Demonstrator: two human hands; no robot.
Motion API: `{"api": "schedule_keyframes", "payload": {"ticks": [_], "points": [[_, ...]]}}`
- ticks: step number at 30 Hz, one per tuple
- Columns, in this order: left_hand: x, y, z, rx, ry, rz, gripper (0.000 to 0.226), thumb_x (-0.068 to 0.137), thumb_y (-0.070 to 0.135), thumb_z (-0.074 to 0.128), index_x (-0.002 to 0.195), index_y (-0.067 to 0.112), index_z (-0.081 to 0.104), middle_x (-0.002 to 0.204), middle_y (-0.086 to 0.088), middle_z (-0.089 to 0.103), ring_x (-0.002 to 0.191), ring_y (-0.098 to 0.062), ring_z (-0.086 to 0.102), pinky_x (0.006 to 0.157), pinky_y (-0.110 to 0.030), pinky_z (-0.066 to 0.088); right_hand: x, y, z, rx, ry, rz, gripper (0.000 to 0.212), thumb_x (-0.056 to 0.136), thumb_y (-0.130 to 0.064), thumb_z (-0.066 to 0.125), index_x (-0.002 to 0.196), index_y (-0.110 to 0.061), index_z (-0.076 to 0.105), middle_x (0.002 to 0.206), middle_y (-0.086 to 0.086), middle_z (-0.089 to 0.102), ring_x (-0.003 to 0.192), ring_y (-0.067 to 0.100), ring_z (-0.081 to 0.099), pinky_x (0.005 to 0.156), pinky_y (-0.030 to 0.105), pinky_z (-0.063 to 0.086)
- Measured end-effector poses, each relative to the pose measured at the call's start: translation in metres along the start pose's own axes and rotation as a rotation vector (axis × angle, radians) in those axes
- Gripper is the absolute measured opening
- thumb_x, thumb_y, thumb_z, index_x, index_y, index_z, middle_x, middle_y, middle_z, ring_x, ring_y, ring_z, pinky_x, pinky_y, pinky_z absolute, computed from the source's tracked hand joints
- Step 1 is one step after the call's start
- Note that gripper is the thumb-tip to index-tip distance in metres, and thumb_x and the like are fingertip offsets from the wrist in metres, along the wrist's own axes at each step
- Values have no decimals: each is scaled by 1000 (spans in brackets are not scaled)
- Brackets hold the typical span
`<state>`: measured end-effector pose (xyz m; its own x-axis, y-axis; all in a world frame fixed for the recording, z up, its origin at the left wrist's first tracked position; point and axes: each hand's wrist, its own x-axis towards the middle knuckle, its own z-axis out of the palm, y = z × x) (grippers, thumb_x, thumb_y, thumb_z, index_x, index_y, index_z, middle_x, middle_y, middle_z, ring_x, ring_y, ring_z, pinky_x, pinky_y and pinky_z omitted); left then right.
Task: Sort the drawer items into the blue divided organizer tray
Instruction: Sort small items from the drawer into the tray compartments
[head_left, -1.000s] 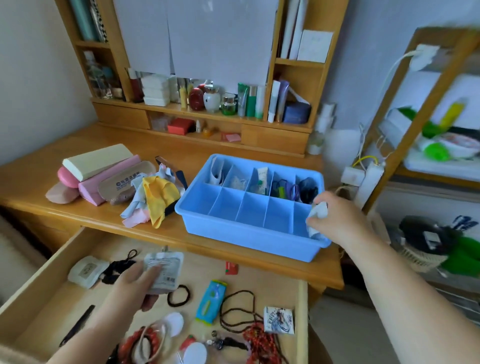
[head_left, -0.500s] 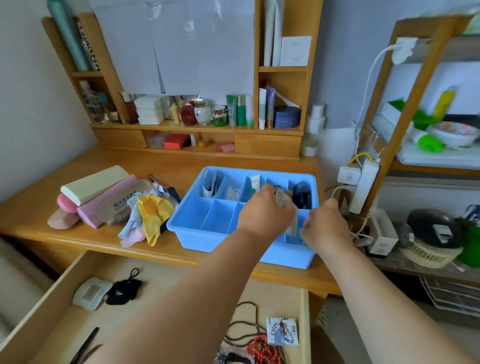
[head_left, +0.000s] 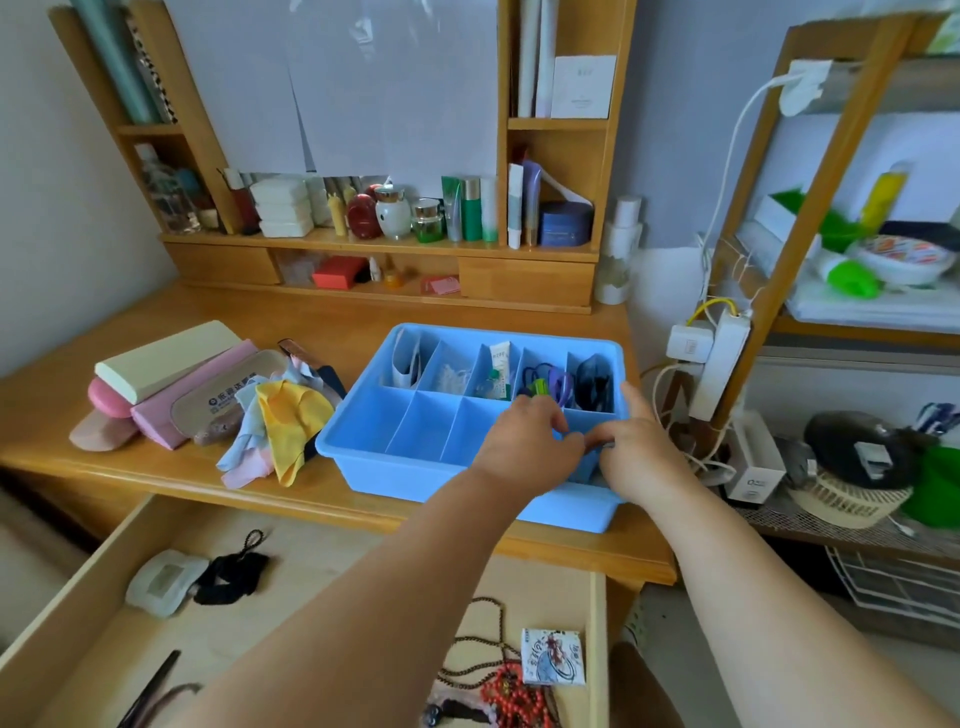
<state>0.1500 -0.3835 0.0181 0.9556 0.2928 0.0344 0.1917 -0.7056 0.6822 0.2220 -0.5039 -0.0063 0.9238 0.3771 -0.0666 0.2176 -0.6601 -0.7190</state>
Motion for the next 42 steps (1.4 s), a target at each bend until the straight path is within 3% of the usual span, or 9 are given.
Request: {"api": "schedule_keyframes", "payload": {"ticks": [5,11,14,17,22,26,30,34,42], "points": [[-60,-74,-53,-168,458,188,28,86,11,61,75,32,47,72,11,47,68,-3,46,61,-11,36,6,5,8,139,55,-51,62,85,9,54,45,-37,63,158,-7,13,141,22,27,108,41,36],[-149,-220,-101,-69,674,-166,28,86,8,60,79,34,53,70,13,58,64,-7,51,57,-19,41,10,11,6,117,71,-113,58,89,6,53,54,-40,63,158,-6,14,142,20,24,105,30,30],[-176,-295,-118,98,513,-455,19,89,11,58,95,28,62,94,3,67,80,-13,57,69,-29,44,15,14,6,127,82,-101,55,88,9,54,58,-36,63,158,1,15,144,21,20,110,33,26],[-180,-350,-131,277,247,-653,45,91,9,49,134,21,48,136,-8,50,118,-26,50,97,-39,43,19,19,6,130,102,-97,53,86,14,55,61,-31,63,158,2,15,142,21,23,113,39,26],[-151,-387,-139,697,-136,-592,79,85,2,46,151,28,11,159,0,8,143,-26,18,113,-37,29,18,25,1,74,93,-88,48,87,10,56,65,-31,66,158,-7,14,126,1,26,107,32,31],[-141,-399,-139,845,-205,-561,79,86,5,49,150,32,11,157,3,14,139,-25,23,109,-34,34,14,22,-2,47,61,-64,47,88,9,55,68,-31,67,158,-10,13,142,9,19,112,40,31],[-157,-399,-132,838,-40,-592,52,86,8,44,136,25,40,125,-1,53,113,-22,49,93,-33,46,8,12,-1,48,62,-57,48,89,7,54,65,-33,66,158,-9,13,143,12,20,110,31,28],[-180,-372,-135,494,203,-639,30,89,17,53,117,19,42,81,-4,61,70,-22,58,62,-36,50,2,6,-2,47,42,-55,48,91,4,53,64,-33,66,158,-9,11,145,13,15,107,30,30],[-151,-164,-143,-163,476,-156,12,90,24,62,97,32,56,85,6,70,71,-6,68,47,-18,51,-10,1,-13,88,25,-46,46,96,0,46,69,-34,63,159,-11,8,145,15,13,99,24,28]]}}
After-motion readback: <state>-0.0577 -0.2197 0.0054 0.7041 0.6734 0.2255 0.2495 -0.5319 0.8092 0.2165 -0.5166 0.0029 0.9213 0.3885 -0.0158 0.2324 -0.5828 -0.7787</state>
